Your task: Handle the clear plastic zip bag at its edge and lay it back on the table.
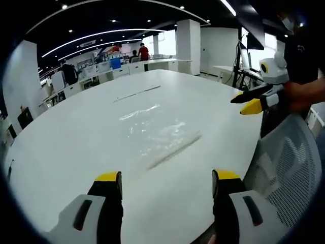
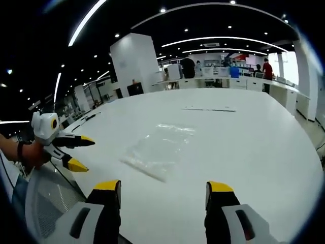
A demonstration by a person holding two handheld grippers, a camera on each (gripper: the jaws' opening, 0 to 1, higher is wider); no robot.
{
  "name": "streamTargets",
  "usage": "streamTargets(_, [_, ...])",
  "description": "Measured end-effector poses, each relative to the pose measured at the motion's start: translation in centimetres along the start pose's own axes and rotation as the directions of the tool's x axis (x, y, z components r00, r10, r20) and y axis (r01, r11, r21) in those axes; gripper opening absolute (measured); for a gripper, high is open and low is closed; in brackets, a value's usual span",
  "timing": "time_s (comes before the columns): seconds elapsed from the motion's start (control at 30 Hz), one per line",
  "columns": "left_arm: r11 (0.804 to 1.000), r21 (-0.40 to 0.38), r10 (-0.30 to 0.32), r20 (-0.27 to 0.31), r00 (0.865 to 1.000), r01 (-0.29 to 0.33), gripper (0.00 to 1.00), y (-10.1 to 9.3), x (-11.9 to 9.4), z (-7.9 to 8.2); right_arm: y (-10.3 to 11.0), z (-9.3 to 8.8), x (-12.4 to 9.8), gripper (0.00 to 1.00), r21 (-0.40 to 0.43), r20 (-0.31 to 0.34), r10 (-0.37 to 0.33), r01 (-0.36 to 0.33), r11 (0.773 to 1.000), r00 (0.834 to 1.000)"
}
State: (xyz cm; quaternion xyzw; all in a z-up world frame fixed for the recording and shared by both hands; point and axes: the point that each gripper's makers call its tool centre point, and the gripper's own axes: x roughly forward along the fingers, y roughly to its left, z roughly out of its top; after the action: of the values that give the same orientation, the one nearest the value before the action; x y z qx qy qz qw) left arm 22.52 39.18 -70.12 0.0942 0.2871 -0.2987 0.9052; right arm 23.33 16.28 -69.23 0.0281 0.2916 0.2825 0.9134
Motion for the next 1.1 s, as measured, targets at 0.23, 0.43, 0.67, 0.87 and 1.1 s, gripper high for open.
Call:
streamTargets(0.23, [0.998,-0.063,0.010,-0.001,1.000,-0.010,0.71,0.7,-1.3,-1.2,0.2,0.3,-0.1,0.68,-0.004,0.011,0.000,0.000,1.000,1.000])
streamTargets(0.43, [0.999,-0.052,0.016,0.010,1.000,-0.015,0.71,1.0,-1.5,-0.8,0.7,0.8,-0.8,0.71,0.006,0.021,-0.005,0.005,1.000,1.000])
streamTargets(0.67, [0.997,-0.074,0.024,0.018,1.000,-0.022,0.70,1.2,-2.0,-0.5,0.1,0.3,-1.0,0.74,0.007,0.012,-0.011,0.011,1.000,1.000])
streamTargets(0.87, [0.995,-0.098,0.033,0.024,0.999,-0.031,0.71,1.3,-2.7,-0.6,1.0,0.5,-1.7,0.75,-0.003,0.001,-0.005,0.005,1.000,1.000])
streamTargets(1.1, [0.993,-0.118,0.008,0.031,0.999,-0.004,0.76,0.8,-2.9,-0.6,1.7,0.0,-2.1,0.76,-0.023,-0.008,-0.008,0.008,1.000,1.000])
